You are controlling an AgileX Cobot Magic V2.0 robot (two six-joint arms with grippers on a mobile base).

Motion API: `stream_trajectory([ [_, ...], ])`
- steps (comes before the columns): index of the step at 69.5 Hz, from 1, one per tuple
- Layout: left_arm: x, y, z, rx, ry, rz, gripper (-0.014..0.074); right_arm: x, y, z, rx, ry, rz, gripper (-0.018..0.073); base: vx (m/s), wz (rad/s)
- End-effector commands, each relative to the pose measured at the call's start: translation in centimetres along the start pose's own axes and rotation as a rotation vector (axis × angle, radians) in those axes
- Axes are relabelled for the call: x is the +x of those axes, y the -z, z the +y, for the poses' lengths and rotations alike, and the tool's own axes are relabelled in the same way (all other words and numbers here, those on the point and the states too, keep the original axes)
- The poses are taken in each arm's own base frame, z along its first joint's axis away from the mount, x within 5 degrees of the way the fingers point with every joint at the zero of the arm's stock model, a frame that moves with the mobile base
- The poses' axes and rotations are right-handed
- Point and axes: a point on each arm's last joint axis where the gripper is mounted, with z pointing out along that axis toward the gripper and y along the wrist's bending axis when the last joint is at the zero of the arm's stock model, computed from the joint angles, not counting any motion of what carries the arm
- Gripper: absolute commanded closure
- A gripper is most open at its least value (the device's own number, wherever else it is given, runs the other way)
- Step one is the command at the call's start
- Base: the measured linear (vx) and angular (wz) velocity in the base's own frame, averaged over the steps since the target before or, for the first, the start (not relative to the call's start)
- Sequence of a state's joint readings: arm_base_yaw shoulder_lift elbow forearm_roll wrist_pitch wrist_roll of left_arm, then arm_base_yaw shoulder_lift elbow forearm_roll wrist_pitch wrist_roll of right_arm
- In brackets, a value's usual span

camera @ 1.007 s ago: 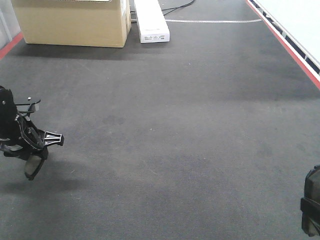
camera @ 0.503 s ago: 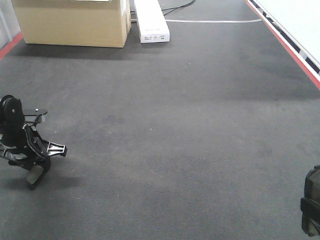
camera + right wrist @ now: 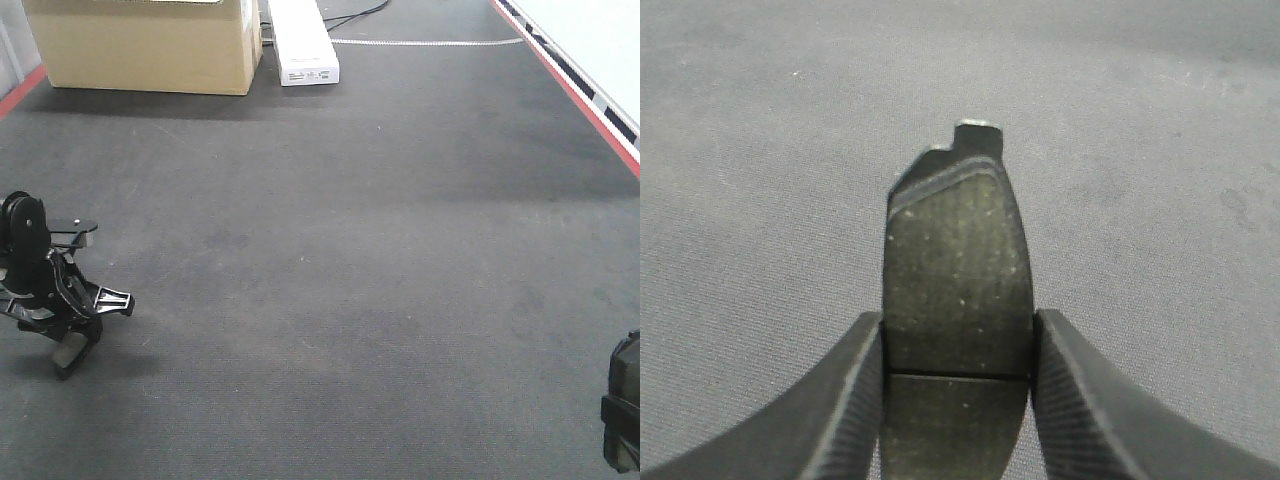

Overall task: Move and align brake pads A on conveyor
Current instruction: 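Lower the left gripper with its brake pad onto the belt, then open the left gripper to release the pad and lift away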

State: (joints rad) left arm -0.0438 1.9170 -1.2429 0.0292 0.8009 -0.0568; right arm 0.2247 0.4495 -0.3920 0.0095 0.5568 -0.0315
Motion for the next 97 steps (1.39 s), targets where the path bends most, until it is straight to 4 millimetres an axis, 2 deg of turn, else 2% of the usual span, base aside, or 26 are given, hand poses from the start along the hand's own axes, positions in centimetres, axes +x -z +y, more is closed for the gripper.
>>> stream_trajectory([
  [1,-0.6,2.6,0.0,0.006,-0.017,-0.065,0.0195,-1.7,0.4,-0.1,0.012,0.012,-0.114,0.0566,0.00,0.00],
  [9,-0.6,3.3,0.0,0.006,-0.017,-0.082,0.0041,-1.7,0.4,-0.1,0.012,0.012,-0.114,0.0566,0.00,0.00],
  [18,-0.7,4.8,0.0,0.008,-0.017,-0.136,-0.0040,-1.7,0.4,-0.1,0.012,0.012,-0.114,0.0566,0.00,0.00],
  [37,-0.2,10.5,0.2,0.006,-0.053,-0.320,0.0002,-1.7,0.4,-0.1,0.012,0.012,-0.114,0.0566,0.00,0.00],
  [55,2.1,17.0,0.4,0.002,-0.074,-0.484,0.0017,-1.7,0.4,-0.1,0.012,0.012,-0.114,0.0566,0.00,0.00],
  [62,3.8,19.3,0.5,0.000,-0.077,-0.561,0.0017,-1.7,0.4,-0.1,0.012,0.012,-0.114,0.0566,0.00,0.00],
  [68,5.9,20.3,0.6,0.000,-0.076,-0.623,0.0017,-1.7,0.4,-0.1,0.012,0.012,-0.114,0.0566,0.00,0.00],
  [97,17.9,20.8,1.0,-0.001,-0.073,-0.823,0.0017,-1.7,0.4,-0.1,0.012,0.012,-0.114,0.0566,0.00,0.00],
])
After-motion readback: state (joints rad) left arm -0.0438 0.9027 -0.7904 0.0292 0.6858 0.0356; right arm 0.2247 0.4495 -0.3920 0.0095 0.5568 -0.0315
